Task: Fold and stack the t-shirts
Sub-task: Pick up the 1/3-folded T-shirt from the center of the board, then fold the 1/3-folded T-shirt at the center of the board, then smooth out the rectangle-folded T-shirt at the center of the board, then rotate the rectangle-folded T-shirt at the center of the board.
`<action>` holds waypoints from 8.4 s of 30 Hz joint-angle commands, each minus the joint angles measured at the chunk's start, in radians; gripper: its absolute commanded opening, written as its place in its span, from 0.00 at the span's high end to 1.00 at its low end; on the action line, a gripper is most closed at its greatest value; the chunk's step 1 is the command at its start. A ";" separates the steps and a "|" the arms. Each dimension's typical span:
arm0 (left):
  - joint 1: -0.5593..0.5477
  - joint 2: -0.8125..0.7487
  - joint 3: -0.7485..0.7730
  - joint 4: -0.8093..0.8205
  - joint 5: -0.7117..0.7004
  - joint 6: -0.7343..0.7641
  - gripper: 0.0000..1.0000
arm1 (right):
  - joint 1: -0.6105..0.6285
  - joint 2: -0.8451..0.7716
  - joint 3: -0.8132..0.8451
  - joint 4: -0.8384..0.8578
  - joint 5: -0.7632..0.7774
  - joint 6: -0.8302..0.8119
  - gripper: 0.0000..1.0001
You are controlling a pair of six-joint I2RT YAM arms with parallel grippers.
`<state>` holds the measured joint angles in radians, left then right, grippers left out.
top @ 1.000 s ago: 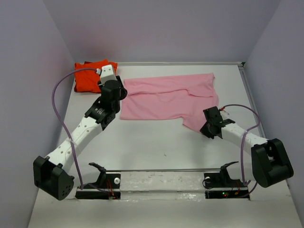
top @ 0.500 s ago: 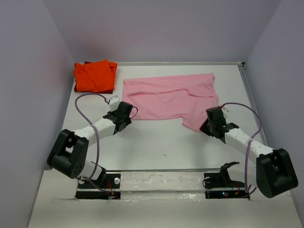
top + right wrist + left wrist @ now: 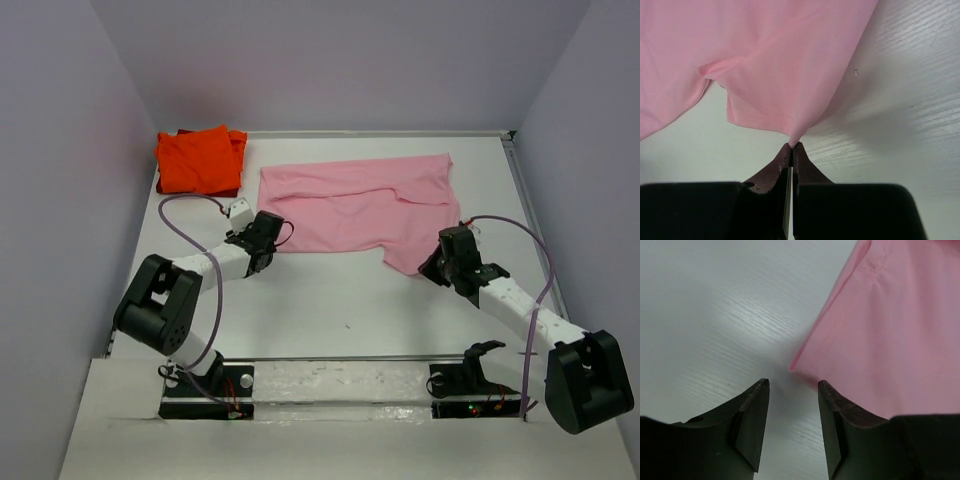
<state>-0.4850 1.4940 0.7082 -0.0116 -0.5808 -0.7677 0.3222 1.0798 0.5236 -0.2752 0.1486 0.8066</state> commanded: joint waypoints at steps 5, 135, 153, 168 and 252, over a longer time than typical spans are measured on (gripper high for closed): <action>0.020 0.153 0.102 0.064 -0.022 -0.007 0.47 | 0.003 -0.026 0.003 0.036 -0.035 -0.030 1.00; 0.221 0.023 0.676 -0.021 0.183 0.421 0.41 | -0.032 0.870 1.058 0.054 0.160 -0.514 0.43; 0.201 -0.118 0.556 0.052 0.345 0.430 0.36 | 0.023 1.036 1.058 0.022 0.017 -0.495 0.43; 0.207 -0.118 0.550 0.056 0.351 0.427 0.36 | 0.023 1.138 1.141 0.002 0.075 -0.503 0.43; 0.258 -0.070 0.531 0.088 0.415 0.439 0.36 | -0.164 1.292 1.452 -0.199 0.135 -0.486 0.32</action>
<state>-0.2333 1.4712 1.2388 0.0353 -0.1581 -0.3477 0.1936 2.3554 1.9285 -0.4320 0.3134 0.2794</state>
